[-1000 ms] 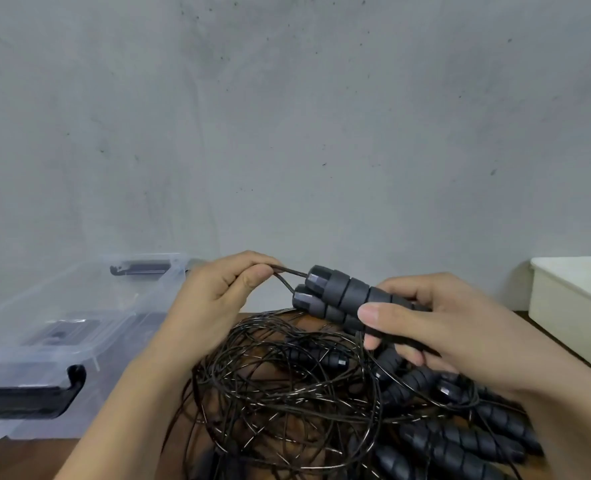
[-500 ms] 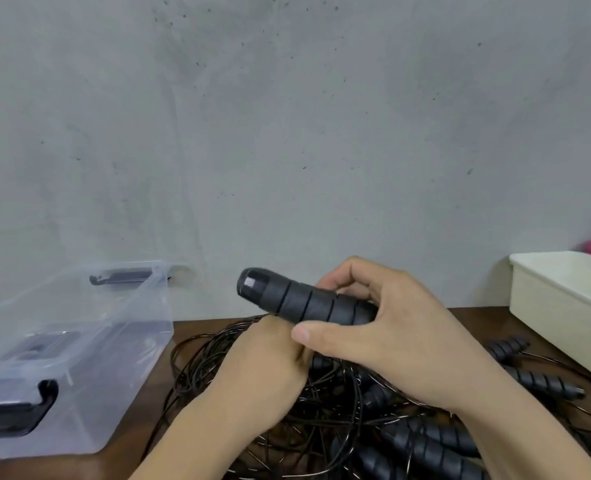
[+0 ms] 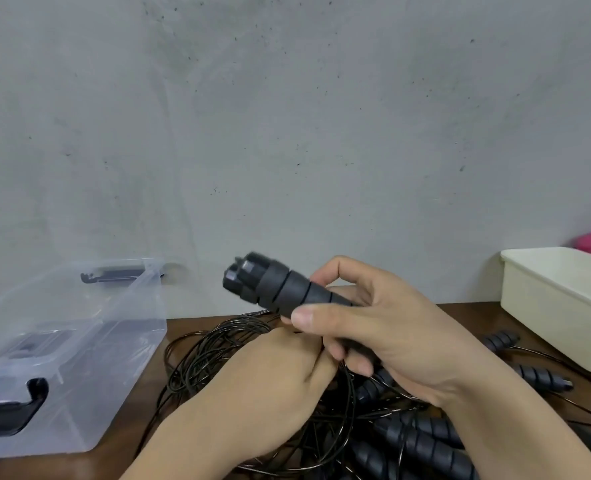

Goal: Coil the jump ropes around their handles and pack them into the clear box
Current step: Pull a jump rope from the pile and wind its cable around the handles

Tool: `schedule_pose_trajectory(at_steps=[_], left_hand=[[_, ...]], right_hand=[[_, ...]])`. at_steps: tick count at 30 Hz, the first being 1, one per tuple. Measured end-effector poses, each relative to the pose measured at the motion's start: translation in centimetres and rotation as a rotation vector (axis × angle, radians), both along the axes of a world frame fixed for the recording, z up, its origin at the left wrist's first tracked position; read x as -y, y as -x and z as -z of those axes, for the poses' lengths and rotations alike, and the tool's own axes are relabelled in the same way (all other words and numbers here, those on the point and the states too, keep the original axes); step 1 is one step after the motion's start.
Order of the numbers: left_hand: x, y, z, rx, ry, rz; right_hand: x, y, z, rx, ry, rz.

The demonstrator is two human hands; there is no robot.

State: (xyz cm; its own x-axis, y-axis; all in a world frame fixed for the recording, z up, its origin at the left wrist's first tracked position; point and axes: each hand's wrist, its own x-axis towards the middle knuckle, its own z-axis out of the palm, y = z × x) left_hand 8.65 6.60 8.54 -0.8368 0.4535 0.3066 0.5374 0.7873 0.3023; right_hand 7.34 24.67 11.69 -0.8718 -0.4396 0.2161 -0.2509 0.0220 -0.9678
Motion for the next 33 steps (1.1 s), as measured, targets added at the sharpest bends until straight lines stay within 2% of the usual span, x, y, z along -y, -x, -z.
schedule_pose_trajectory(at_steps=[3,5,9,12,14,17,25,29,33], left_hand=[[-0.1,0.1,0.2,-0.026,-0.034,0.014],[-0.1,0.0,0.3,-0.017,0.036,0.019],[0.6,0.0,-0.5,0.024,-0.009,0.063],[1.7,-0.6,-1.9,0.051,-0.124,0.127],[2.5,-1.0,-2.8,0.058,-0.214,0.143],[3.5,-1.1,-3.3,-0.026,-0.284,0.138],[5.0,-0.3,-3.9,-0.195,-0.466,0.033],[6.5,-0.2,-4.4,-0.195,-0.569,0.023],[6.5,-0.6,-4.6,-0.249,-0.520,0.010]], right_hand=[[-0.1,0.5,0.0,0.015,0.163,0.090],[-0.5,1.1,-0.1,-0.072,0.199,0.234],[-1.5,2.1,0.2,-0.331,0.033,0.507],[-1.9,2.9,1.0,-0.414,-0.137,0.621],[-1.9,3.3,1.5,-0.424,-0.211,0.617],[-1.0,3.7,2.1,-0.409,-0.341,0.569],[2.0,2.0,3.0,-0.489,-0.656,0.309],[1.1,0.3,1.4,-0.460,-0.650,0.168],[0.1,-0.6,0.1,-0.437,-0.637,0.100]])
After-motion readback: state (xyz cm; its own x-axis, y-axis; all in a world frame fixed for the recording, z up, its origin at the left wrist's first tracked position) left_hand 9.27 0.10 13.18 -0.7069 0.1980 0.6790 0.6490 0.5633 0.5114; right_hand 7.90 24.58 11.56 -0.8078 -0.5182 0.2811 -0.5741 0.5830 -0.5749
